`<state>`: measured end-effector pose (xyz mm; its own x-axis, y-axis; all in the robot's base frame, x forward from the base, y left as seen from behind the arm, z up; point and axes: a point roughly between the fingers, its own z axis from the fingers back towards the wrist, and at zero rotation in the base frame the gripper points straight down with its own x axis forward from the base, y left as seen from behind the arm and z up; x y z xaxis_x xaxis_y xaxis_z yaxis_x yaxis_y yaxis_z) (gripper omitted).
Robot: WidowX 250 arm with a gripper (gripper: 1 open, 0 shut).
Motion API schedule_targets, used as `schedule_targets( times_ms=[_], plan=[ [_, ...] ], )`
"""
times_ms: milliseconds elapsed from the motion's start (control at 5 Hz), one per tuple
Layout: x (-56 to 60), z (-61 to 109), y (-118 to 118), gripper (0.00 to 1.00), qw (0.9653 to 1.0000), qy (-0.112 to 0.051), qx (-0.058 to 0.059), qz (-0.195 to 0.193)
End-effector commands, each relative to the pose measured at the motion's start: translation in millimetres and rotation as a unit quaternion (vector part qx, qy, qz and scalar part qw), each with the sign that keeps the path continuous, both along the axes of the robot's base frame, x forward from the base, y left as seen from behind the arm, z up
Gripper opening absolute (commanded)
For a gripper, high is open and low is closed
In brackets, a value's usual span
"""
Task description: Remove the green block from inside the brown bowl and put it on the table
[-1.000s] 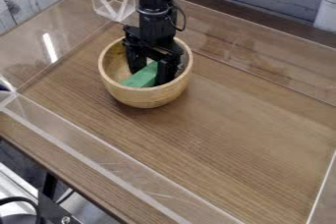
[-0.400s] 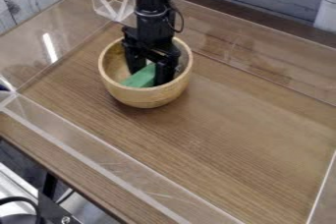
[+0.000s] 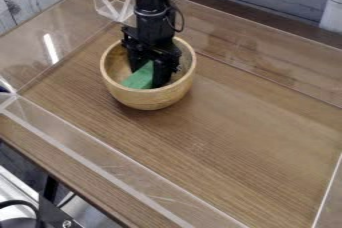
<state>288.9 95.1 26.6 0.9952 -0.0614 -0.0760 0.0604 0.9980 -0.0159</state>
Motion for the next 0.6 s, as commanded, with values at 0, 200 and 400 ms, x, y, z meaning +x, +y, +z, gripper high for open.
schedule_targets(
  times_ms=[0, 200, 400],
  plan=[
    [-0.6, 19.3, 5.0, 0.00, 0.9997, -0.020, 0.002, 0.013],
    [1.1, 27.5, -2.3, 0.00, 0.9996, -0.028, -0.001, 0.009],
    [2.1, 38.3, -5.5, 0.00, 0.9992, -0.039, -0.003, 0.008]
  ],
)
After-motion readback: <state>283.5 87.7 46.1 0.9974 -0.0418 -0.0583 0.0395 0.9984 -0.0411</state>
